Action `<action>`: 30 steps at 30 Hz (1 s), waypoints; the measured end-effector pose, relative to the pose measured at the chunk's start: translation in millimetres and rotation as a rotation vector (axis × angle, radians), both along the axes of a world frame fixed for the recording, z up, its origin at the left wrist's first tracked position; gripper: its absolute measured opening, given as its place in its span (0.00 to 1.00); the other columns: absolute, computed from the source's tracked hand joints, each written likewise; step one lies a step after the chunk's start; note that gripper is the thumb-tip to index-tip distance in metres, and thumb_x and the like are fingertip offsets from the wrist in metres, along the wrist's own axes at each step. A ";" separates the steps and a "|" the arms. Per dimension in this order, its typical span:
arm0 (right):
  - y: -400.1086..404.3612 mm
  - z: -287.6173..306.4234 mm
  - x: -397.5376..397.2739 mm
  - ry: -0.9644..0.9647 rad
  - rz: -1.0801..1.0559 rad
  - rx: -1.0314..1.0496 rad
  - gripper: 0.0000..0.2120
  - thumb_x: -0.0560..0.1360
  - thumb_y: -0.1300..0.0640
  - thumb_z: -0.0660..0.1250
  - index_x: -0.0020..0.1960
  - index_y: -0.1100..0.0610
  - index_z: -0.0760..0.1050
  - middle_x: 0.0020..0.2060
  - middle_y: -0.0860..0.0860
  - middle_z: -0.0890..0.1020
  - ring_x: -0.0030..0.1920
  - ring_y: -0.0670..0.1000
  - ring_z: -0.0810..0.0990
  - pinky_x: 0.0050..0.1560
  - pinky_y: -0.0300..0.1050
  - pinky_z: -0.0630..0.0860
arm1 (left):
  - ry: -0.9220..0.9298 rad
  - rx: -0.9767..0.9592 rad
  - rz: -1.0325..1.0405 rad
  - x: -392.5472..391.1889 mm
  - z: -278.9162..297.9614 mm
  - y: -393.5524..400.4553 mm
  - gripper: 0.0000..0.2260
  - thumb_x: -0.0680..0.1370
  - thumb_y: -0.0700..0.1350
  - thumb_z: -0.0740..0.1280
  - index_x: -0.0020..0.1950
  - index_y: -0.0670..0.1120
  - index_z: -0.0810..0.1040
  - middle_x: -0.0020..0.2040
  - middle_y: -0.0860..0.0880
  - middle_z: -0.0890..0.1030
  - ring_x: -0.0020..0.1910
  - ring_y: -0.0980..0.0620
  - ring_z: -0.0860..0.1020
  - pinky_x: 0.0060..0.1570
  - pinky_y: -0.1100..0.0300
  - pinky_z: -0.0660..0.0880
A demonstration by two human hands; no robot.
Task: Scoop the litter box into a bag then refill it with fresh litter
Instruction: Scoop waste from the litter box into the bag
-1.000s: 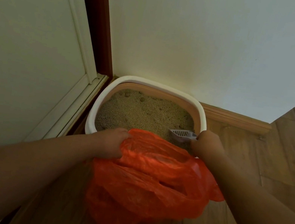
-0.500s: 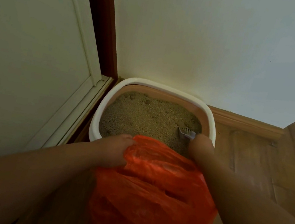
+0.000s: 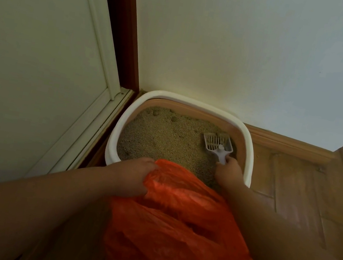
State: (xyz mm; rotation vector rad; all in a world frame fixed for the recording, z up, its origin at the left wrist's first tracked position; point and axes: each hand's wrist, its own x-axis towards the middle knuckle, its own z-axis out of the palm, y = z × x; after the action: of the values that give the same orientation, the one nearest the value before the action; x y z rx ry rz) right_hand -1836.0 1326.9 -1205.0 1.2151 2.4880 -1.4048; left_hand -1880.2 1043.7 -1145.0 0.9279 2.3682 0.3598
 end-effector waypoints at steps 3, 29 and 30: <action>-5.2 5.0 9.2 0.101 0.051 -0.073 0.23 0.83 0.58 0.61 0.77 0.56 0.64 0.57 0.54 0.81 0.42 0.49 0.79 0.37 0.43 0.74 | 0.003 -0.012 0.001 -1.1 -0.2 2.5 0.36 0.74 0.46 0.74 0.80 0.51 0.63 0.78 0.51 0.64 0.74 0.51 0.67 0.71 0.59 0.67; 0.3 29.3 -4.8 0.052 0.290 0.167 0.13 0.75 0.56 0.75 0.56 0.55 0.75 0.42 0.51 0.80 0.36 0.49 0.80 0.31 0.42 0.73 | 0.020 0.004 0.045 -10.2 -9.8 -4.4 0.31 0.77 0.44 0.71 0.79 0.48 0.66 0.75 0.49 0.67 0.72 0.52 0.69 0.66 0.64 0.65; 0.6 29.3 -10.9 0.056 0.279 0.172 0.12 0.75 0.57 0.74 0.56 0.55 0.76 0.42 0.51 0.80 0.37 0.49 0.79 0.31 0.42 0.73 | 0.023 0.009 0.047 -11.2 -11.6 -5.2 0.31 0.77 0.44 0.72 0.79 0.49 0.66 0.75 0.49 0.67 0.72 0.52 0.69 0.66 0.65 0.65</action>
State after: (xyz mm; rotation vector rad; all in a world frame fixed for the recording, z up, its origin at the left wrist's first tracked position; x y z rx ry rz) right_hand -1846.9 1327.6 -1175.7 0.8144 2.7332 -1.1934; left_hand -1891.4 1038.4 -1156.6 0.8864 2.4144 0.3806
